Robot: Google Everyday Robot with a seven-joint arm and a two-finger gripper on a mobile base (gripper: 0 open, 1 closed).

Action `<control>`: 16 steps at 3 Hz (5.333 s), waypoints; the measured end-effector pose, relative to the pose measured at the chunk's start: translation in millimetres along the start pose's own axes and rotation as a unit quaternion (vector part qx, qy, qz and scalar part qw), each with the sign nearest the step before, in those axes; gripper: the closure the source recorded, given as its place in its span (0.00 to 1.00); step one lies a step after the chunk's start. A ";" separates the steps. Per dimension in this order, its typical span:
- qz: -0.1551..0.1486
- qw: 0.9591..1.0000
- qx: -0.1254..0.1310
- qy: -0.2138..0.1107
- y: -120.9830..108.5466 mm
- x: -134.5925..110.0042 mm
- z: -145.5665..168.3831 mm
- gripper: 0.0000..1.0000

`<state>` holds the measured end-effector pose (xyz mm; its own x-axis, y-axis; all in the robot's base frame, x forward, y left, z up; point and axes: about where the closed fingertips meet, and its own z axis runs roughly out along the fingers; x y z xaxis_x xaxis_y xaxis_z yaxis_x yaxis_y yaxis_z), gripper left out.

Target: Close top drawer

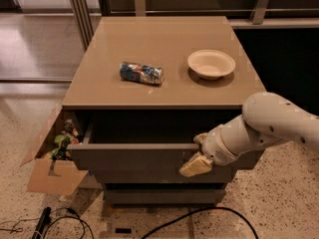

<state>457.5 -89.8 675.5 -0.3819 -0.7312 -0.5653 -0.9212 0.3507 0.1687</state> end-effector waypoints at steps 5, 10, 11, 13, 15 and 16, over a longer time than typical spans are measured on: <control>-0.002 1.000 0.031 -0.002 -25.5 -32.7 -73.3 0.00; 0.014 0.998 -0.032 -0.058 137.3 57.7 -62.5 0.52; 0.006 0.999 -0.019 -0.043 122.7 49.8 -51.6 0.76; -0.008 1.000 0.024 -0.004 59.5 35.0 -17.0 1.00; -0.009 0.999 0.030 0.008 38.5 31.5 -7.7 1.00; -0.005 0.999 0.046 0.023 -7.0 26.8 5.2 1.00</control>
Offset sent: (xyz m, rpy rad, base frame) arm 0.0000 0.0000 0.0000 0.0000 0.0000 0.0000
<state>454.1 -108.8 655.0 -0.3782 -0.7602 -0.5283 -0.9147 0.3947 0.0867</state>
